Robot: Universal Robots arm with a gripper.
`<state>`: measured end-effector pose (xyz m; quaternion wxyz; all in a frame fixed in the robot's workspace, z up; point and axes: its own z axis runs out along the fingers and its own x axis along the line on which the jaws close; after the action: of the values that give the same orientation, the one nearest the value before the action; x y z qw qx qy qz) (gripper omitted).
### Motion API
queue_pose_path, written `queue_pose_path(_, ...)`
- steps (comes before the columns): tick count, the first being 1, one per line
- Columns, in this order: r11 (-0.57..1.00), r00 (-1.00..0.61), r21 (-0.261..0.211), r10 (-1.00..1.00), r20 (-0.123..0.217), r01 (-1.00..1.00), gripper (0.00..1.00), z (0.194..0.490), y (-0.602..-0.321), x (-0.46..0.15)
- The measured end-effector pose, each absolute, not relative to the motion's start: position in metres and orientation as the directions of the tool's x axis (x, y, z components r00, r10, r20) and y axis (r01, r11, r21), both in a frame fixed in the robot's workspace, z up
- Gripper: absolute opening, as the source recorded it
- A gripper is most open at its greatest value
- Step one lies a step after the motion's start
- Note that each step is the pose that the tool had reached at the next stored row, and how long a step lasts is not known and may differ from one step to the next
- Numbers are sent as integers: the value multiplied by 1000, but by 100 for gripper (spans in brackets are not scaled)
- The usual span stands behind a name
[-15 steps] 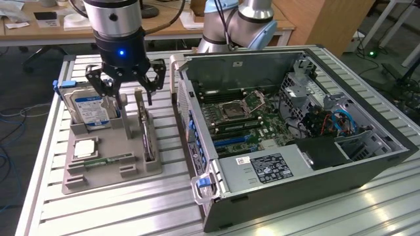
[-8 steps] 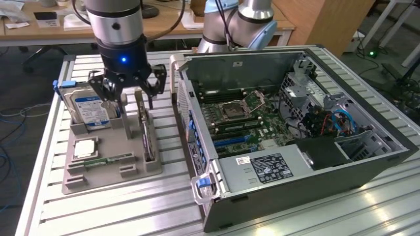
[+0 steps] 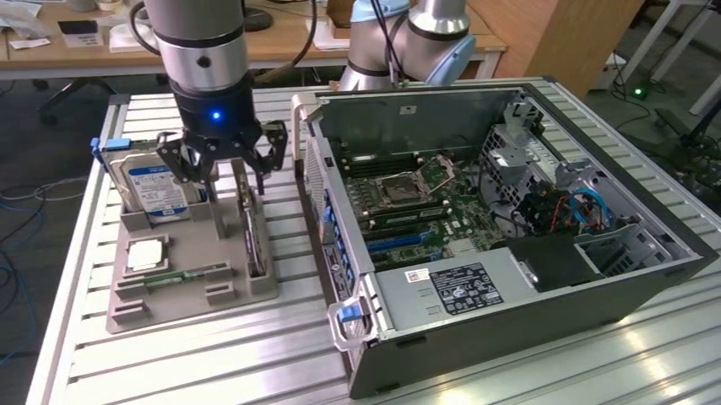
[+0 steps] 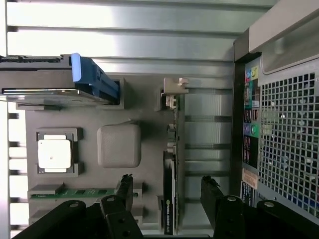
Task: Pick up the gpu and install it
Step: 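Pick up the gpu and move the gpu toward the slot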
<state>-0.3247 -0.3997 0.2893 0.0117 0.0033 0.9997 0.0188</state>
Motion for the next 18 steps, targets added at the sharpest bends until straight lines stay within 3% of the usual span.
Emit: queue_pose_path(18,999,-1000,38,-2,-23,-3,66,261,-402,-322)
